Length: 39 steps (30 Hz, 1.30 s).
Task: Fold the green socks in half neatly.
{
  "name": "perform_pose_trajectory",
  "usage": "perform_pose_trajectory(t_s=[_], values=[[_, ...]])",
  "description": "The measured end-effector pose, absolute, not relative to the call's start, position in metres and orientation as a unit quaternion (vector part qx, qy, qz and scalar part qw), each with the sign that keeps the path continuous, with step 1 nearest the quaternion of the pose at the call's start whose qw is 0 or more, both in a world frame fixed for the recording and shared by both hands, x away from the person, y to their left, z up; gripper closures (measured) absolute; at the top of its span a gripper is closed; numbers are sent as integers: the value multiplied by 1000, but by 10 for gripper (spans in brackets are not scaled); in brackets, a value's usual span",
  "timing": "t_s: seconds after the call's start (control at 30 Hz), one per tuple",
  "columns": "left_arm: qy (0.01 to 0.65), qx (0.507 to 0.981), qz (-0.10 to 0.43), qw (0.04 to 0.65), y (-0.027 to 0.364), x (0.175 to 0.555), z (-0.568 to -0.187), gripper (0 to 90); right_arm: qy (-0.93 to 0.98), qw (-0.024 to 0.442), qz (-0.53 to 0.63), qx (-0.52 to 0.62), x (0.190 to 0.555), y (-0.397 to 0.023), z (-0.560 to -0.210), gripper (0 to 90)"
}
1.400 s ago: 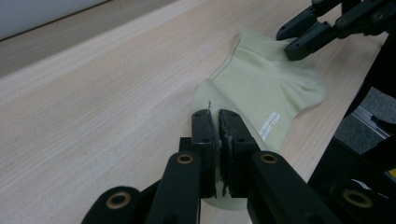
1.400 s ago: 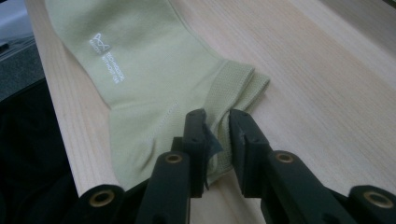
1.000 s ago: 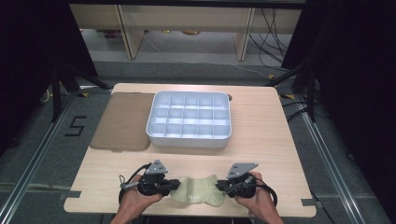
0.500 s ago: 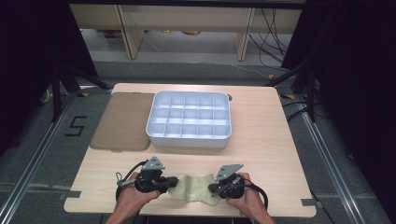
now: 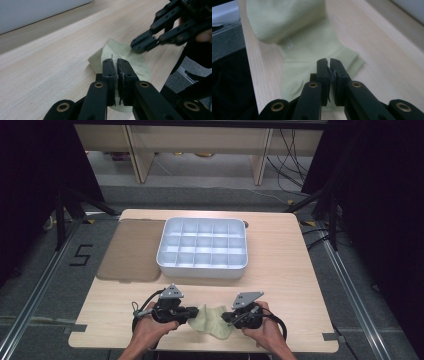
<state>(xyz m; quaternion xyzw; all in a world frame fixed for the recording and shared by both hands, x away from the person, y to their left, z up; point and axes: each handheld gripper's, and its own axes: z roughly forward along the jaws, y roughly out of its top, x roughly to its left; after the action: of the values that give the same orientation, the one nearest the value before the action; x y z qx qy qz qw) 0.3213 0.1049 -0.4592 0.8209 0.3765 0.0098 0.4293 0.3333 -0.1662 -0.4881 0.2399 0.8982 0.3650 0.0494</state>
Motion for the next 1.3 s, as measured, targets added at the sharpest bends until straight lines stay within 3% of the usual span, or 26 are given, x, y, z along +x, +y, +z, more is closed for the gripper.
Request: perform_pose_trajectory(t_s=[1.3], values=[[363,839,19,405,57,336,-480,832,897,36,350,268,343,-180,-499,847]])
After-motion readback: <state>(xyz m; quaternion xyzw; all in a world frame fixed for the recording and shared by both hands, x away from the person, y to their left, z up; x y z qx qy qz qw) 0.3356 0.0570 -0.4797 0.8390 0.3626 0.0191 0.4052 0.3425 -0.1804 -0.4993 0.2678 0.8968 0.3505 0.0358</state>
